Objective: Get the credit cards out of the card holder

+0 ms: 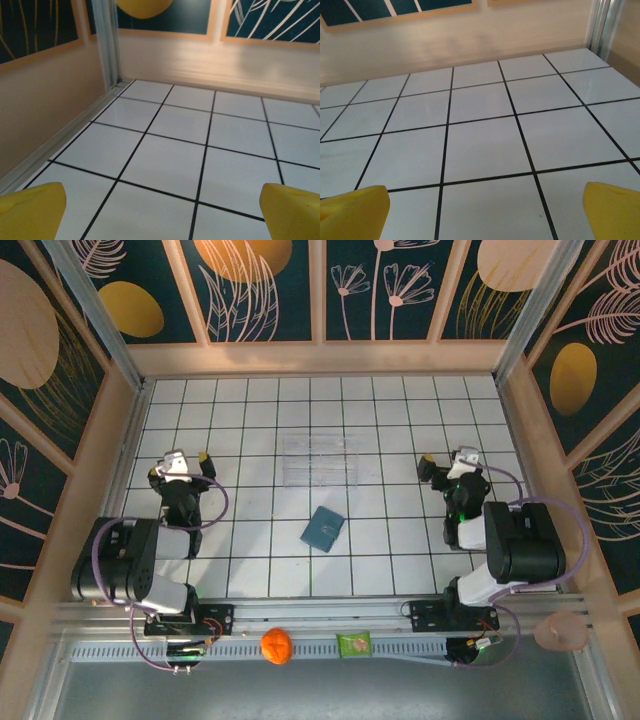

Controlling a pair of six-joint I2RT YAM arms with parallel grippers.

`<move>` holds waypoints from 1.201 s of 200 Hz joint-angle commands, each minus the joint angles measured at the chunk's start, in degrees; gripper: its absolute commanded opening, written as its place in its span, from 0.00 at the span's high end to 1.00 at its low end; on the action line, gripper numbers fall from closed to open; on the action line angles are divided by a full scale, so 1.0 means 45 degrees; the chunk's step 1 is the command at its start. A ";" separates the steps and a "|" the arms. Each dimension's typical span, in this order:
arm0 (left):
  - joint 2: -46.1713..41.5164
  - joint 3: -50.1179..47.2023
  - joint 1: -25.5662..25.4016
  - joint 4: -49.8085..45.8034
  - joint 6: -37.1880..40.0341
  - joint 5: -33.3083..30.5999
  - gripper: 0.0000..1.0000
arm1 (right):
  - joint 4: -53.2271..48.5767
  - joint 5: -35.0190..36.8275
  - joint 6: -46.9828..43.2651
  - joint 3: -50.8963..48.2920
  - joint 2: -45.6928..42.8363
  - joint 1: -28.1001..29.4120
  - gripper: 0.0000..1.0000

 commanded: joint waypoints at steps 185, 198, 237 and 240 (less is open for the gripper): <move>-0.6878 0.1523 -0.0044 -0.6740 -1.0609 0.0067 0.01 | -0.9075 0.5684 0.5595 0.4737 -0.3592 0.1963 0.01; -0.6664 0.1837 -0.0045 -0.7084 -1.0406 0.0898 0.01 | -0.8265 0.3824 0.4193 0.4338 -0.3988 0.2008 0.01; -0.6234 0.2272 -0.0065 -0.7195 -0.9980 0.3224 0.01 | -0.6572 0.3507 0.5205 0.2795 -0.5469 0.1668 0.01; -0.6224 0.2300 -0.0055 -0.7214 -0.9989 0.3399 0.01 | -0.6697 0.2880 0.5352 0.2843 -0.5489 0.1449 0.01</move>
